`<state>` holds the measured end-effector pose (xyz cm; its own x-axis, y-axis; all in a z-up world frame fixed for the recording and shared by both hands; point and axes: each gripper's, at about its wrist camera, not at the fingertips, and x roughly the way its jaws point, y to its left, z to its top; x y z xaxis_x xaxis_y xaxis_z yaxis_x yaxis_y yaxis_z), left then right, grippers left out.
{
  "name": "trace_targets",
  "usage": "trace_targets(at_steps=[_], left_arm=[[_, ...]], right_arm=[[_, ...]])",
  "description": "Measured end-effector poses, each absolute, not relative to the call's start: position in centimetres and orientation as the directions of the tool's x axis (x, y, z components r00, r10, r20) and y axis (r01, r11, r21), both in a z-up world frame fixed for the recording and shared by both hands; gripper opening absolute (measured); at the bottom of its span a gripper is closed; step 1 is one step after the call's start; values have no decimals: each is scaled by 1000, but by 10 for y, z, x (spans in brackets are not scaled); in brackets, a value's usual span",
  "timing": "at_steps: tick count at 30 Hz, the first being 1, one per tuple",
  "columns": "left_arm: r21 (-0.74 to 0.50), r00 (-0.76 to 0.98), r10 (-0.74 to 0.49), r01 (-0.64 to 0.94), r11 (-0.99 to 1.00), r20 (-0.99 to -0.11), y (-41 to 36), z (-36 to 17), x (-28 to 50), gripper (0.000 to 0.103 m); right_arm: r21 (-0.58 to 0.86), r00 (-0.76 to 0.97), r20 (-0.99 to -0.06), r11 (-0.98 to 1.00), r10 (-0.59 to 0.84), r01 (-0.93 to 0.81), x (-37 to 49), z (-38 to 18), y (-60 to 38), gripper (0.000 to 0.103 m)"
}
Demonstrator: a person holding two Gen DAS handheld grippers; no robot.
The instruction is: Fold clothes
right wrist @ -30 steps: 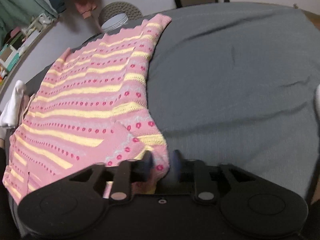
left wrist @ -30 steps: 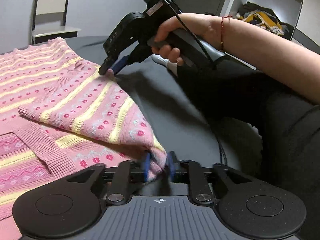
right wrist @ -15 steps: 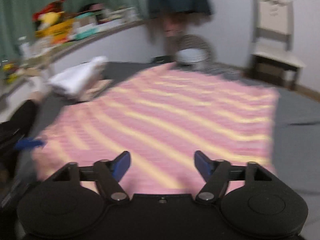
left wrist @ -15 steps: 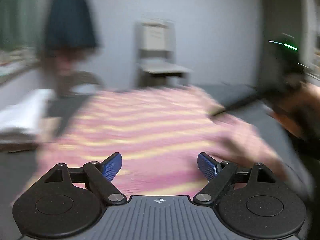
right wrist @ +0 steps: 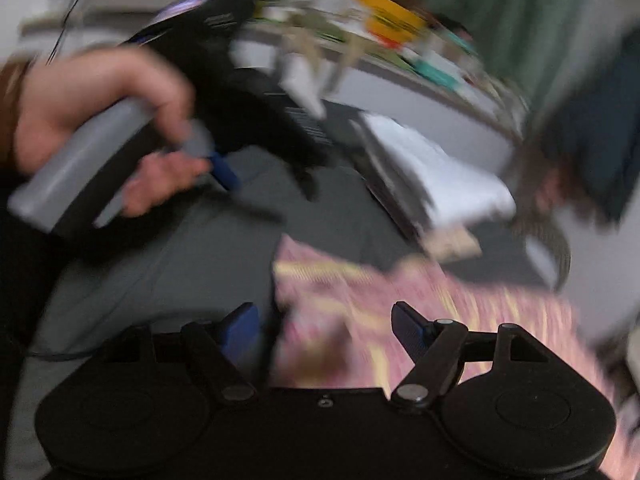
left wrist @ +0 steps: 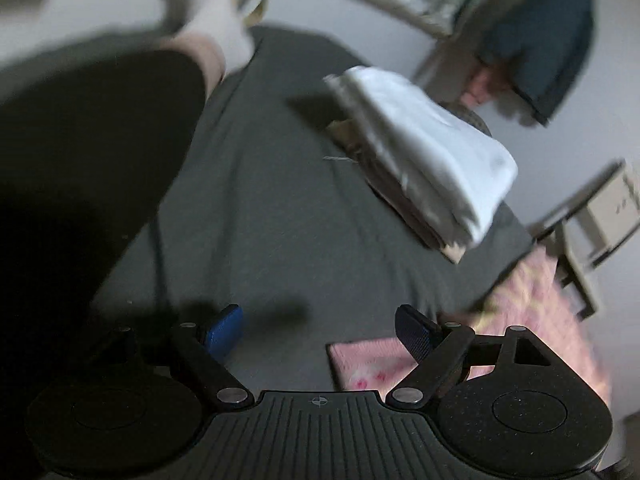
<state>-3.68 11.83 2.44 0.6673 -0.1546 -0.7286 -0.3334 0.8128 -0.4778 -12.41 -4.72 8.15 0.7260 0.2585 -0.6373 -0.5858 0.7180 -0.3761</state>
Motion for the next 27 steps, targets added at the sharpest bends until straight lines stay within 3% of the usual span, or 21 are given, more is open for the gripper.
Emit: trace_targets(at_steps=[3,4,5,11,13,15,21,27], left_arm=[[-529,684,-201,-310,790,-701,128,24,-16,83],[-517,697,-191,-293,804,-691,129,28,-11,83],[-503,710,-174,-284,816,-683,130,31,-6,83],[-540,719,-205,-273,796,-664,142,23,-9,84],[-565,696,-242,-279,776,-676,153,20,-12,84],[-596,685,-275,-285,750,-674,158,14,-12,83],[-755,658,-459,-264,601,-596,167,-5,-23,84],[-867,639,-616,-176,465,-460,154,-13,-32,84]], right_arm=[[-375,714,-657,716,243,-589,-93,68,-10,63],[-356,704,-672,733,231,-580,-81,62,-2,54],[-345,696,-686,748,210,-566,-70,57,5,51],[-366,692,-714,783,111,-503,-39,28,30,44],[-390,707,-702,785,84,-482,-38,25,32,5],[-395,751,-656,815,73,-424,-38,29,28,4],[186,758,-515,915,400,-357,-47,90,-23,4],[317,764,-479,897,431,-307,-36,85,-40,4]])
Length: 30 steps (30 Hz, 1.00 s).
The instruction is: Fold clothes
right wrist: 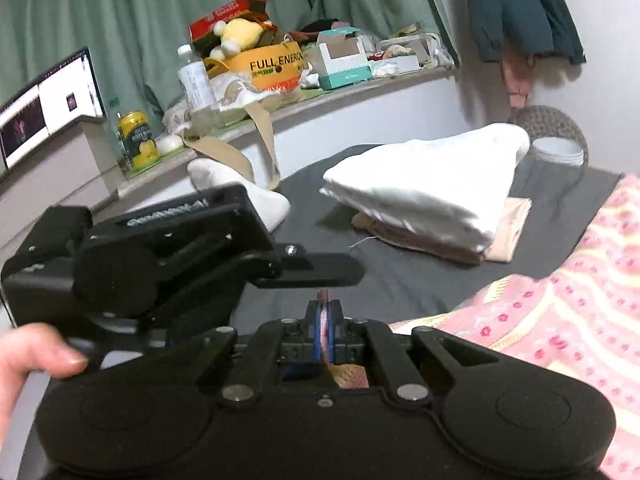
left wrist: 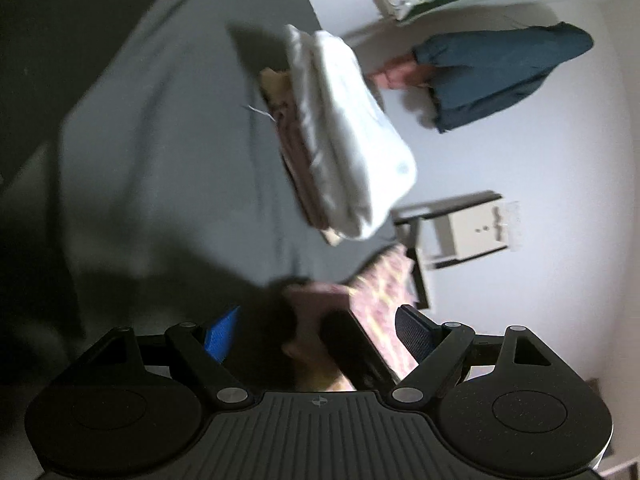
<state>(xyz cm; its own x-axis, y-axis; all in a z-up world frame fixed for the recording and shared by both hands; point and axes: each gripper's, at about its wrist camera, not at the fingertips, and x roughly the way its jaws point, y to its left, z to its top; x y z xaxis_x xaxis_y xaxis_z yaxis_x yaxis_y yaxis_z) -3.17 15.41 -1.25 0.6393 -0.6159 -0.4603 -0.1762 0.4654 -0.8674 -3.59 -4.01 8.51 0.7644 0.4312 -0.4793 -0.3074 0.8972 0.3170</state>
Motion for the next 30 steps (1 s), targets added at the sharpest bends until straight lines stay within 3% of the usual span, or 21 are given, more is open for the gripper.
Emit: trace_targets(at_steps=[4,7,8,9,11,12,13,14,18,22,26,30], left_arm=[[-859,606,-624,-224,461,-493,144,-24,-28,85],[-870,590,-643,-265,416,-487,138,-39,-27,82],[-849,581,-625,-276,450,-521,134,-42,-26,75],[-826,572,-605,-288,484,-554,129,-44,-25,57],[-791,555,-576,-307,529,-600,122,-48,-24,50],[-781,561,-560,-301,547,-609,121,-47,-24,38],[-770,567,-544,-296,566,-618,119,-46,-24,31],[-758,574,-528,-291,584,-626,117,-46,-24,31],[-710,597,-466,-269,650,-653,111,-41,-23,28],[-670,631,-418,-226,707,-654,113,-31,-27,25],[-579,679,-324,-182,795,-658,109,-18,-28,25],[-537,686,-289,-175,825,-668,113,-13,-28,26]], right_arm=[[325,782,-435,888,446,-326,-41,75,-33,4],[300,757,-478,893,446,-336,-48,71,-29,6],[279,743,-505,897,440,-342,-48,70,-28,9],[261,725,-532,899,437,-350,-49,69,-29,10],[254,657,-598,886,459,-388,-46,70,-34,16],[269,610,-634,875,476,-404,-45,71,-40,18],[264,563,-668,863,486,-431,-43,74,-46,31],[219,549,-698,867,460,-448,-41,80,-51,43],[32,592,-737,892,326,-451,-19,110,-79,48],[114,511,-797,911,322,-397,65,119,-104,54],[287,306,-878,917,368,-278,141,86,-120,53],[409,81,-900,893,429,-185,177,49,-127,47]])
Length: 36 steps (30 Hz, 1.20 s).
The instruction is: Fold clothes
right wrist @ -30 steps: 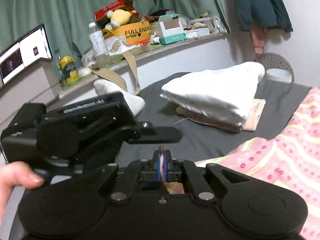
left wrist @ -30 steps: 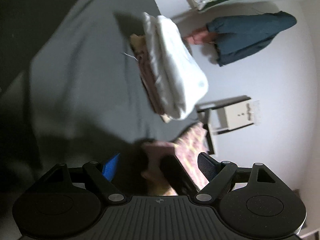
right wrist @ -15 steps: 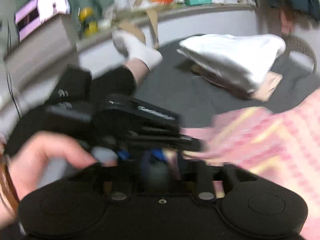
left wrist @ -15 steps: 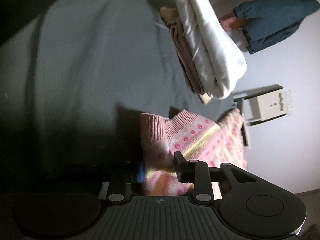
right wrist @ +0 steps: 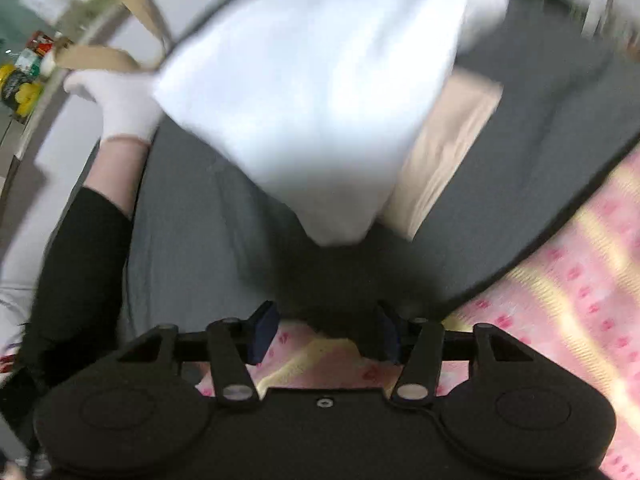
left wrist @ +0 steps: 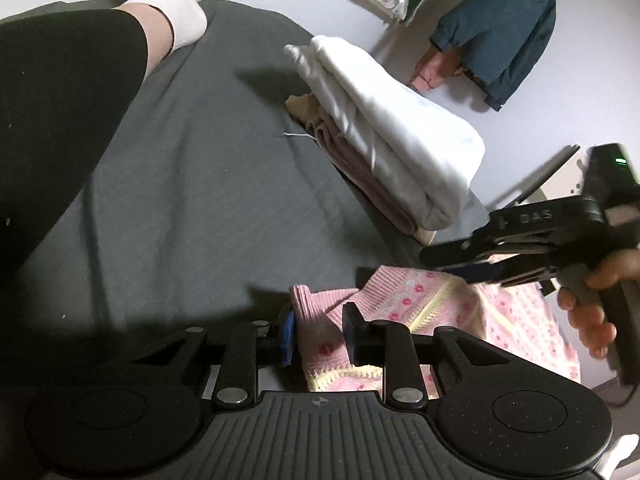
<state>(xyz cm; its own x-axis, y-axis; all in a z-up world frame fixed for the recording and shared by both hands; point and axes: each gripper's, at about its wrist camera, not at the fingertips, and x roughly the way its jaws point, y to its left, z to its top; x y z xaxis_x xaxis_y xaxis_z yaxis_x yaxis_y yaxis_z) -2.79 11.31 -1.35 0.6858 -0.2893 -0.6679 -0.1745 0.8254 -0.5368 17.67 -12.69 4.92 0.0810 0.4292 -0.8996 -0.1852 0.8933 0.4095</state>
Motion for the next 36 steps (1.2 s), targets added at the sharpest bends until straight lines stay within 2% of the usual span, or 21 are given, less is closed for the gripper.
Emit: trace_targets(at_steps=[2,5,7,9,11,12,14,16,19,23,25,27,30,32,34,36], left_arm=[[-543,689,-298,-164,823,-661,114,-12,-27,26],[-539,691,-305,-145,830,-655,114,-9,-29,28],[-541,682,-310,-149,828,-662,114,-10,-26,38],[-540,674,-312,-152,828,-669,113,-11,-25,38],[-538,667,-315,-152,829,-675,111,-13,-24,38],[-534,661,-314,-156,831,-682,110,-14,-23,38],[-525,660,-306,-160,836,-687,107,-17,-21,39],[-511,668,-290,-157,845,-685,103,-18,-20,38],[-494,682,-267,-158,855,-681,100,-19,-19,38],[-537,697,-271,-191,822,-664,106,-24,-12,38],[-547,701,-270,-203,812,-661,108,-26,-10,21],[-530,699,-250,-214,821,-670,108,-28,-8,8],[-526,701,-245,-215,823,-670,107,-28,-7,6],[-511,703,-235,-209,834,-671,105,-26,-7,6],[-494,706,-223,-204,845,-672,103,-25,-6,5],[-473,710,-205,-201,858,-674,102,-24,-4,4]], right_arm=[[454,9,-886,871,464,-187,180,37,-127,30],[478,31,-865,843,500,-244,176,35,-126,5],[464,135,-848,840,513,-281,172,47,-127,5],[476,299,-774,824,559,-307,163,65,-137,5],[508,357,-725,807,589,-300,158,65,-146,8],[499,335,-750,820,570,-279,158,58,-147,11],[471,295,-797,848,528,-245,157,44,-148,37],[416,307,-819,870,485,-266,150,40,-147,38],[429,359,-788,865,500,-261,139,48,-156,39],[431,445,-737,861,509,-271,112,75,-171,48],[374,449,-748,870,488,-322,88,85,-163,53],[305,431,-768,862,474,-405,51,88,-143,54],[180,419,-802,840,426,-512,-12,75,-107,57],[34,472,-814,839,339,-543,-48,61,-74,61],[-163,578,-785,827,221,-538,-74,48,-43,61],[-336,669,-733,792,120,-510,-90,33,-19,58]])
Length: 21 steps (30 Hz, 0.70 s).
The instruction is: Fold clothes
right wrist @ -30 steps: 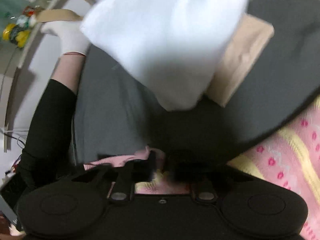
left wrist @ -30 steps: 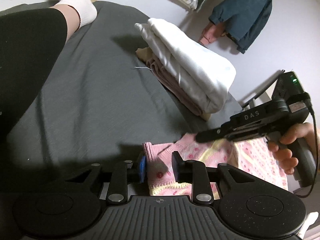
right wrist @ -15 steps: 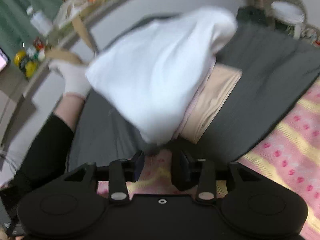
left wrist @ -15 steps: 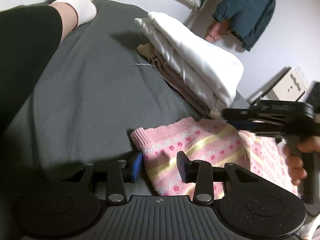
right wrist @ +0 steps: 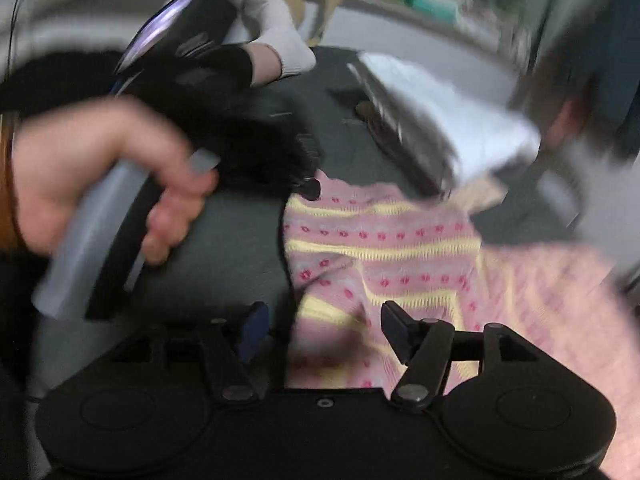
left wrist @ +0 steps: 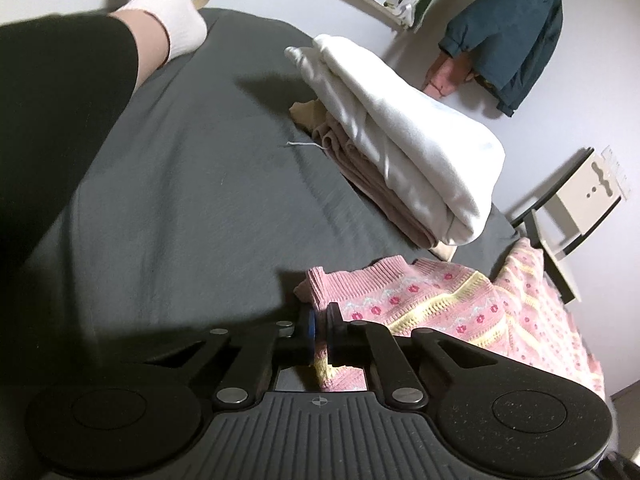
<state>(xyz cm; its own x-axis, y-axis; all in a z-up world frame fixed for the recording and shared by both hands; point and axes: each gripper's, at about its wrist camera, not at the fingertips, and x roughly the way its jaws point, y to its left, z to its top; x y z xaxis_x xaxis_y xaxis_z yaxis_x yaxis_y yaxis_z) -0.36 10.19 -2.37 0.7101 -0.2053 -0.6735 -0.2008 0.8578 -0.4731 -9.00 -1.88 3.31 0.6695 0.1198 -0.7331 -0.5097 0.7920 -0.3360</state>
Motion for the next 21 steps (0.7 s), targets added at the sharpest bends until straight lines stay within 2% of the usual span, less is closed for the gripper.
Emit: trace_targets(at_steps=[2,4,6,7,9,10,11,13,15,18,21], left_arm=[[-429,719,-172,-190,883,-673,100,-20,1,4],[-388,739,-140,-175,905,-660,100,-14,4,4],[-337,763,-101,-160,928,-638,99,-7,7,4],[-311,773,-81,-155,938,-629,98,-4,8,4],[-303,769,-72,-162,939,-635,100,-4,10,4],[-308,765,-73,-169,936,-640,101,-5,11,4],[-314,764,-75,-172,934,-641,103,-6,11,4],[-320,770,-82,-164,933,-633,103,-4,9,3],[-327,791,-104,-127,936,-603,100,5,3,3],[-339,842,-179,-5,941,-509,88,33,-16,3],[-280,873,-254,143,949,-416,61,60,-39,3]], right_arm=[[-461,704,-710,747,13,-479,-93,15,-7,6],[-474,696,-718,747,-22,-466,-91,6,-8,7],[-393,681,-730,780,58,-487,-96,14,-10,7],[-386,675,-734,775,70,-501,-99,14,-9,8],[-430,666,-745,742,30,-514,-101,5,-4,18],[-453,683,-731,733,20,-507,-103,5,-4,31],[-470,698,-716,727,17,-501,-105,7,-5,52],[-444,717,-695,754,50,-483,-111,18,-11,71],[-349,705,-702,816,98,-461,-109,32,-24,71],[-147,678,-712,907,180,-395,-105,53,-61,71],[40,694,-684,961,225,-273,-103,72,-117,73]])
